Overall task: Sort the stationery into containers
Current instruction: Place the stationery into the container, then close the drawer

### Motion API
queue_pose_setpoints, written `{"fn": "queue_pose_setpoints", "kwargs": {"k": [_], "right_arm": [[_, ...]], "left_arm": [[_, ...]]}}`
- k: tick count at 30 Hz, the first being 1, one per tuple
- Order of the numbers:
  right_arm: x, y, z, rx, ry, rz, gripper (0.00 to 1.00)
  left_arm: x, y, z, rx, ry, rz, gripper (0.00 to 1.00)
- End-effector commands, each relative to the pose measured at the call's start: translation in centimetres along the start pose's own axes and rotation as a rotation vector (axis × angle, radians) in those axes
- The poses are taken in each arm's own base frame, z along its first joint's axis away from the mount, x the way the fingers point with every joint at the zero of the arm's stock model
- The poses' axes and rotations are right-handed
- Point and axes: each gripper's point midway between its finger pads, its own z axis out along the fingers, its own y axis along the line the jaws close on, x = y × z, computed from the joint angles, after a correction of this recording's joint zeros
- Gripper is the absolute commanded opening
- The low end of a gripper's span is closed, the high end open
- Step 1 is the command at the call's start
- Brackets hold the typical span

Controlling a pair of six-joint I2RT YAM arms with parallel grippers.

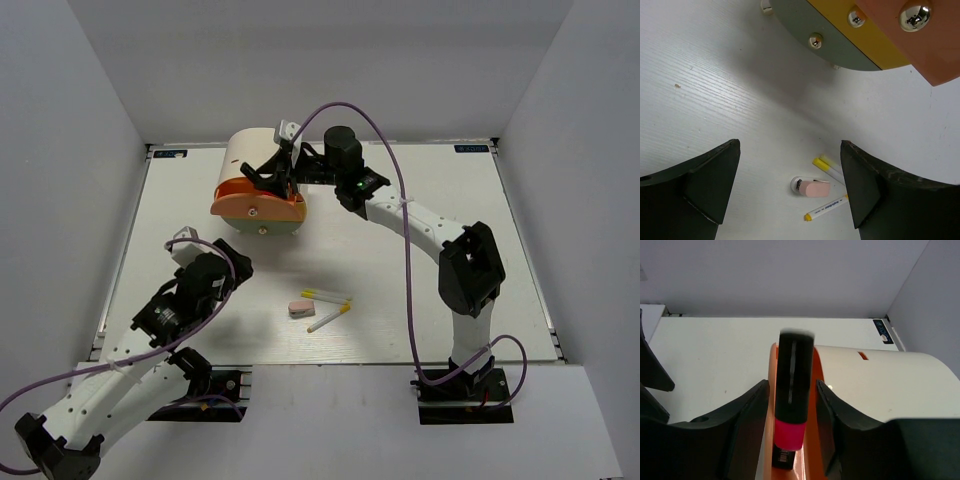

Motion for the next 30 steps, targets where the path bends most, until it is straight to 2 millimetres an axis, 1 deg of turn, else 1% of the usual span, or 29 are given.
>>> {"fn": "queue_pose_setpoints", "kwargs": {"k": [1, 4, 5, 6, 7, 8, 9, 10, 11, 12, 13, 14, 15, 16, 17, 18, 19, 20, 21, 22, 23, 24, 25, 26, 27, 28, 29, 30], "right_arm": [[-4.0, 0.2, 0.1, -0.016, -0.085, -0.066, 0.49], [-4.2, 0.2, -0.1, -0.015, -0.086, -0.065, 0.51], [-4.3, 0.3, -0.1, -0.017, -0.087, -0.071, 0.52], [-4.5, 0.2, -0.2, -0.013, -0.087, -0.074, 0.52], [-4.3, 0.2, -0.2, -0.013, -0.082, -0.07, 0.52], [-4.2, 0.2, -0.2, -0.014, -0.08, -0.066, 0.52], [-4.6, 0.2, -0.4, -0.013, -0.086, -0.075, 0.52], [-5.0, 0.4, -0.4, -0.013, -0.092, -0.079, 0.52], [-4.9, 0.4, -0.4, -0.009, -0.093, -0.075, 0.5], [-5.6, 0.1, -0.9, 0.003, -0.101, -0.073, 0.47], [-6.3, 0.3, -1.2, 0.007, -0.112, -0.083, 0.43], [-6.5, -0.2, -1.5, 0.036, -0.11, -0.083, 0.36], [-7.2, -0.3, -2.0, 0.054, -0.115, -0.09, 0.16], [-7.3, -0.3, -2.7, 0.07, -0.105, -0.088, 0.05], [-7.0, -1.1, -3.3, 0.113, -0.095, -0.083, 0.0], [-8.8, -0.9, -4.4, 0.134, -0.115, -0.106, 0.0], [-6.8, -1.1, -5.1, 0.154, -0.072, -0.073, 0.0], [-6.5, -1.9, -5.8, 0.201, -0.057, -0.065, 0.0], [-7.6, -1.6, -6.9, 0.217, -0.059, -0.07, 0.0], [-5.0, -2.3, -7.8, 0.245, -0.012, -0.03, 0.0], [-4.5, -2.7, -8.6, 0.281, 0.008, -0.012, 0.0], [-4.0, -2.2, -9.7, 0.296, 0.025, 0.006, 0.0], [-2.2, -3.2, -11.3, 0.341, 0.059, 0.032, 0.0], [-0.2, -2.8, -11.9, 0.345, 0.097, 0.064, 0.0], [-1.3, -2.9, -13.3, 0.371, 0.086, 0.046, 0.0], [0.3, -2.7, -14.0, 0.377, 0.116, 0.062, 0.04], [1.9, -2.7, -15.1, 0.393, 0.151, 0.088, 0.11], [1.2, -2.5, -16.0, 0.405, 0.144, 0.077, 0.14]], "left_arm": [[-0.4, -0.7, 0.4, 0.014, -0.019, -0.03, 0.91], [-0.6, -1.5, 0.8, 0.024, -0.025, -0.028, 0.91], [-0.4, -1.4, 1.0, 0.017, -0.021, -0.023, 0.91], [-0.2, -1.7, 1.2, 0.022, -0.013, -0.023, 0.91], [-0.7, -2.2, 1.1, 0.039, -0.024, -0.024, 0.91], [-0.5, -2.1, 1.3, 0.029, -0.018, -0.017, 0.91], [-0.6, -2.4, 1.3, 0.039, -0.024, -0.024, 0.91], [-0.7, -2.7, 1.5, 0.044, -0.028, -0.017, 0.87], [-0.7, -2.8, 1.7, 0.045, -0.029, -0.018, 0.84], [-0.8, -3.0, 1.7, 0.054, -0.035, -0.015, 0.81], [-1.0, -3.5, 1.9, 0.066, -0.043, -0.014, 0.76], [-1.3, -4.0, 2.0, 0.072, -0.047, -0.019, 0.62], [-1.4, -4.0, 2.2, 0.067, -0.057, -0.011, 0.55], [-1.8, -4.6, 2.3, 0.08, -0.066, -0.01, 0.48], [-1.9, -4.8, 2.6, 0.071, -0.072, -0.008, 0.37], [-1.7, -4.8, 2.9, 0.066, -0.069, 0.009, 0.31], [-2.0, -5.0, 3.0, 0.058, -0.075, 0.021, 0.27], [-2.5, -5.4, 3.2, 0.056, -0.093, 0.015, 0.22], [-2.3, -5.5, 3.5, 0.054, -0.092, 0.025, 0.22], [-2.4, -5.6, 4.0, 0.038, -0.1, 0.043, 0.22], [-2.6, -6.0, 4.2, 0.042, -0.103, 0.04, 0.22], [-3.3, -6.4, 4.3, 0.036, -0.129, 0.041, 0.27], [-3.0, -6.2, 4.6, 0.026, -0.122, 0.048, 0.34], [-3.3, -6.6, 4.9, 0.022, -0.133, 0.056, 0.42], [-3.8, -7.2, 4.9, 0.028, -0.138, 0.061, 0.5], [-4.1, -7.4, 4.9, 0.023, -0.149, 0.058, 0.55], [-4.3, -7.7, 5.0, 0.024, -0.151, 0.069, 0.6], [-4.3, -7.9, 5.2, 0.02, -0.148, 0.072, 0.64]]}}
